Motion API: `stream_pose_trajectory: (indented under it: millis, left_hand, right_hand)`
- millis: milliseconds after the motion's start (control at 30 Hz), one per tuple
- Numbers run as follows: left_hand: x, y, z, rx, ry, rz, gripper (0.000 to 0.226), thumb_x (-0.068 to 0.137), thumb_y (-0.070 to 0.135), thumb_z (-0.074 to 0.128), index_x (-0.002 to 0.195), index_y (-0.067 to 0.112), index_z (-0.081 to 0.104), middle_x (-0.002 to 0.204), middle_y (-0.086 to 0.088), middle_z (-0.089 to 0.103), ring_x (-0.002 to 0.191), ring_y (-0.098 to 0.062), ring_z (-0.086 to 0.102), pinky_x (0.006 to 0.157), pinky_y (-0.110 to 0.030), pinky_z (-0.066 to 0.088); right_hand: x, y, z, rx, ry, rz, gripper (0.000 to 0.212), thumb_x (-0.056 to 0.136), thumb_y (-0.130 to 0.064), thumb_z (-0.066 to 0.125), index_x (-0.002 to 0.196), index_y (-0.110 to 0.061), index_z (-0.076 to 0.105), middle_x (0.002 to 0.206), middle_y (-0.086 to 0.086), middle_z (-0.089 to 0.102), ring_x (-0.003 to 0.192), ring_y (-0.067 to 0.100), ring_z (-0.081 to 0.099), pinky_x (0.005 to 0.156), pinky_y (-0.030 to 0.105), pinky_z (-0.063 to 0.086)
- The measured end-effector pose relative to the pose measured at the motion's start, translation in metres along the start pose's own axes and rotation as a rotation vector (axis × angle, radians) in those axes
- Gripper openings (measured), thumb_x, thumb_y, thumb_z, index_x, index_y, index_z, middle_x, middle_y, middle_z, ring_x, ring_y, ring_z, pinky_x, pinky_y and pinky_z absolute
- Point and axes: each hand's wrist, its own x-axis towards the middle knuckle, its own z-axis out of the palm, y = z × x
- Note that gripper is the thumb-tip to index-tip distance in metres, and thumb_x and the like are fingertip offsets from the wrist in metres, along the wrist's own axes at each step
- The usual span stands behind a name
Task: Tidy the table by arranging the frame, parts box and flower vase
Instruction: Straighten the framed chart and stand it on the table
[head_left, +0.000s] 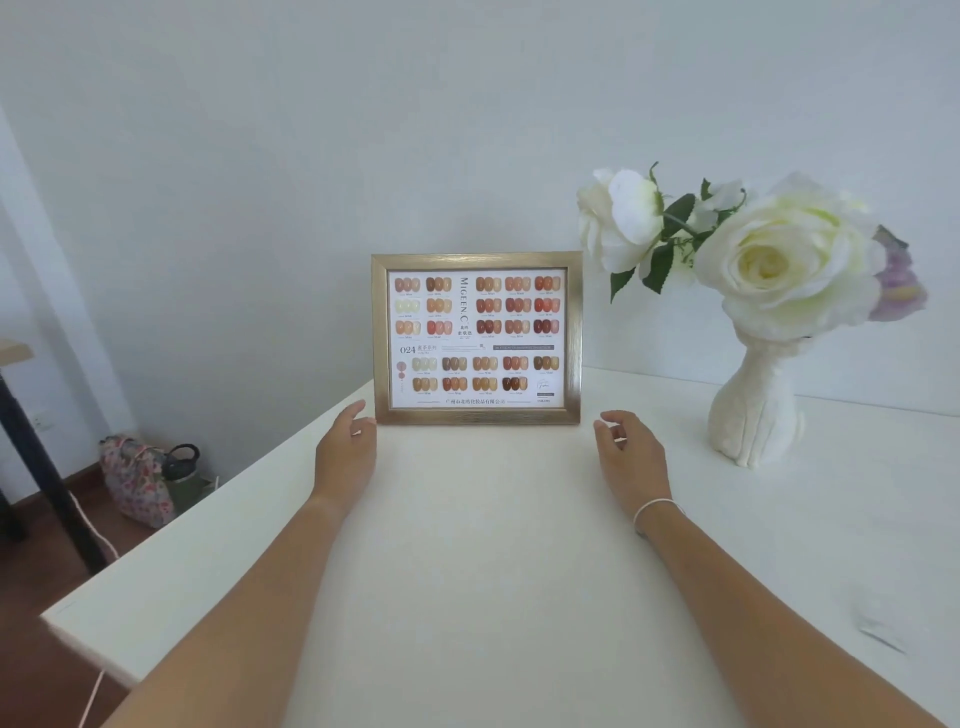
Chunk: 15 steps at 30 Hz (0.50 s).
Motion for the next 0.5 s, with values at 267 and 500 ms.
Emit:
stream_pose_trajectory:
  millis: [267,500]
  left_hand:
    - [-0.069,0.015,-0.014,0.059,-0.065,0.038,0.035,0.093,0.024,0.040,0.126,0.020,0.052,0.113,-0.010,0.059,0.100,-0.027,0.055,0.077,-0.028,0.040]
    - [-0.127,0.032,-0.010,0.107,-0.148,0.109,0.030,0.094,0.023,0.043,0.119,0.020,0.058,0.106,-0.005,0.058,0.095,-0.017,0.052,0.080,-0.026,0.038]
  right_hand:
    - [-0.062,-0.010,-0.033,-0.010,-0.058,-0.016,0.021,0.090,-0.026,0.050,0.104,-0.013,0.059,0.088,0.002,0.056,0.074,0.016,0.052,0.072,0.026,0.039]
    - [-0.114,-0.016,-0.063,-0.031,-0.114,-0.034,0.009,0.089,-0.026,0.051,0.090,-0.020,0.058,0.083,-0.004,0.053,0.075,0.013,0.051,0.072,0.023,0.038]
